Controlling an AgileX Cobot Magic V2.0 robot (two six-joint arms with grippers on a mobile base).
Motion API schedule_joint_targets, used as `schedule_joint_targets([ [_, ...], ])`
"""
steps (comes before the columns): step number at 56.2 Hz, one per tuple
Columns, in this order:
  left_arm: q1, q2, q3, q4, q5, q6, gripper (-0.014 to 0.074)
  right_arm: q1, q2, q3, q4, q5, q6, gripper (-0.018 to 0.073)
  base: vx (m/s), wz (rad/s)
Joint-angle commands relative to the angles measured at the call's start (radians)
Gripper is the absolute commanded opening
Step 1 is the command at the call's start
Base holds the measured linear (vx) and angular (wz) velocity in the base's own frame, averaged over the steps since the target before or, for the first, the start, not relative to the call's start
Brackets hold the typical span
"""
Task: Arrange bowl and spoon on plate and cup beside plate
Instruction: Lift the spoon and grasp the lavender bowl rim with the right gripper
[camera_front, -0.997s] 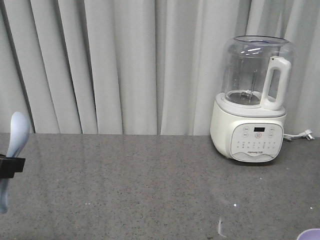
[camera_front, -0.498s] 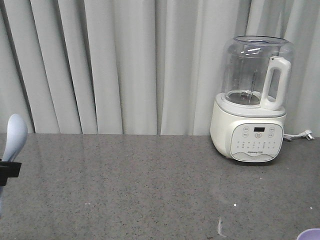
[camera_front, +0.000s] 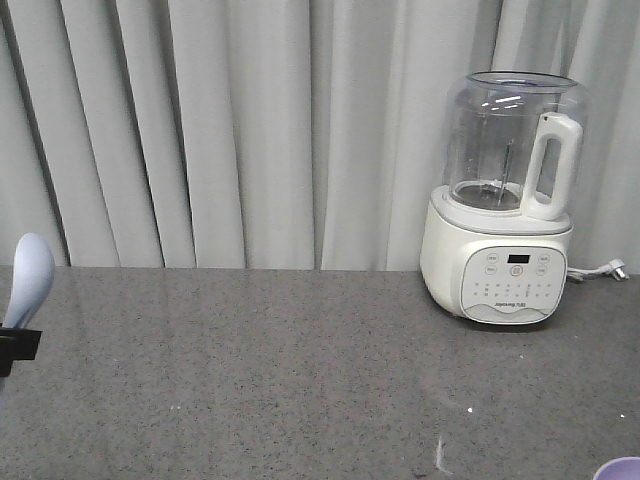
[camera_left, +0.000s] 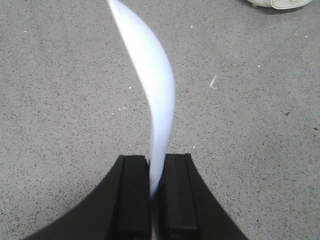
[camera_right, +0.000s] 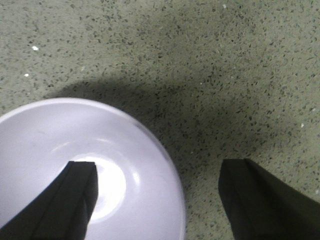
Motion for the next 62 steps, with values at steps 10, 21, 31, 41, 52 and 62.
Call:
schedule_joint_targets([
  [10, -0.005, -0.022, -0.028, -0.033, -0.059, 0.001, -0.0006, -0.006, 0.048, -0.033, -0.023, -0.080, -0.041, 0.0536, 0.00, 0.00],
  [21, -0.005, -0.022, -0.028, -0.034, -0.059, 0.001, -0.0006, -0.006, 0.091, -0.033, 0.001, -0.095, -0.084, 0.0488, 0.00, 0.00],
  [31, -0.005, -0.022, -0.028, -0.039, -0.059, 0.001, -0.0006, -0.006, 0.097, -0.033, 0.023, -0.111, -0.123, 0.0331, 0.00, 0.00],
  [41, -0.005, -0.022, -0.028, -0.039, -0.059, 0.001, -0.0006, -0.006, 0.097, -0.033, 0.030, -0.110, -0.136, -0.0016, 0.00, 0.00],
  [52, -0.005, -0.022, -0.028, -0.039, -0.056, 0.001, -0.0006, -0.006, 0.091, -0.033, 0.031, -0.104, -0.136, -0.0013, 0.00, 0.00],
  [62, -0.005, -0.022, -0.028, -0.039, -0.055, 0.001, -0.0006, -0.006, 0.041, -0.033, 0.046, -0.114, -0.136, -0.0011, 0.00, 0.00],
])
